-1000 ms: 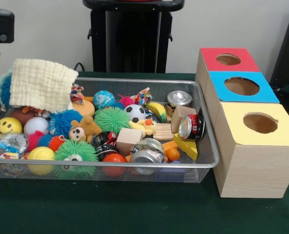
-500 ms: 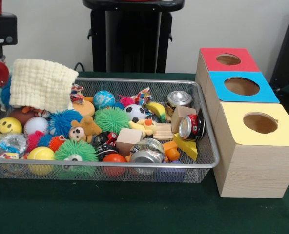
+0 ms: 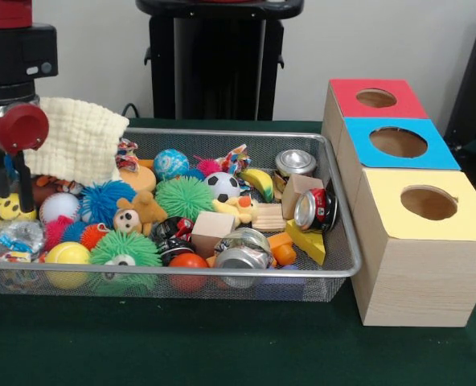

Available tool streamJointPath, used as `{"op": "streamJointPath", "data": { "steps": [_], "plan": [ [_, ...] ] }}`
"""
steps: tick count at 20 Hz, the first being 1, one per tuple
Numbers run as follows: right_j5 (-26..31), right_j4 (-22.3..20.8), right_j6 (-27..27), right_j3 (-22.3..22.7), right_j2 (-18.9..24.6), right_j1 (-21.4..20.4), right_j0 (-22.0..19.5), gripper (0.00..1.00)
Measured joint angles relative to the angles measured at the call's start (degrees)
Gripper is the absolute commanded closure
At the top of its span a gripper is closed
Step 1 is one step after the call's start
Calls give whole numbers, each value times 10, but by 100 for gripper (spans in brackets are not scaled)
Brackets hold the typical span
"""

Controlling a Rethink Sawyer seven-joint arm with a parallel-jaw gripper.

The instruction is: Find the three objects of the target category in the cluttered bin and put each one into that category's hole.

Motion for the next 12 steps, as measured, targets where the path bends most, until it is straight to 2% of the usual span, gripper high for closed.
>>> {"op": "streamJointPath", "data": {
  "steps": [12],
  "plan": [
    [1, -3, 0, 1, 32, 15, -7, 0]
  ]
}}
